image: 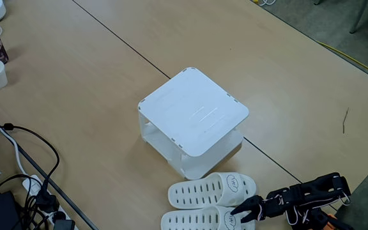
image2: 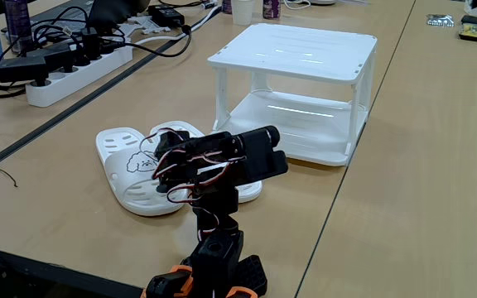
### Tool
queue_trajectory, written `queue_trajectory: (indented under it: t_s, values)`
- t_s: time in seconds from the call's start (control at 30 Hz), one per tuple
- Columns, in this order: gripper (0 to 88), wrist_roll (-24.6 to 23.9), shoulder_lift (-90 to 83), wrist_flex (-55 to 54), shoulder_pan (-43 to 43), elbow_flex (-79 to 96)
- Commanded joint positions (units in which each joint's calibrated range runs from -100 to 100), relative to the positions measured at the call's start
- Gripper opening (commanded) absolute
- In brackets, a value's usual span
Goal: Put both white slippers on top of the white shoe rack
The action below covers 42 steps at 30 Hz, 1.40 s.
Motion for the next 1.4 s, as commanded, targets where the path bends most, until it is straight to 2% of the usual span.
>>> queue_trajectory:
  t_s: [0.0, 0.27, 0.53, 1.37]
  values:
    - [25.3, 0.4, 3.0, -6.9, -0.4, -0.6]
    - [25.1, 0.4, 12.5, -17.8, -0.8, -0.6]
    - [24.7, 0.4, 12.8, -18.1, -5.3, -0.6]
    - [24.7, 0.4, 13.4, -19.7, -2.1, -2.2]
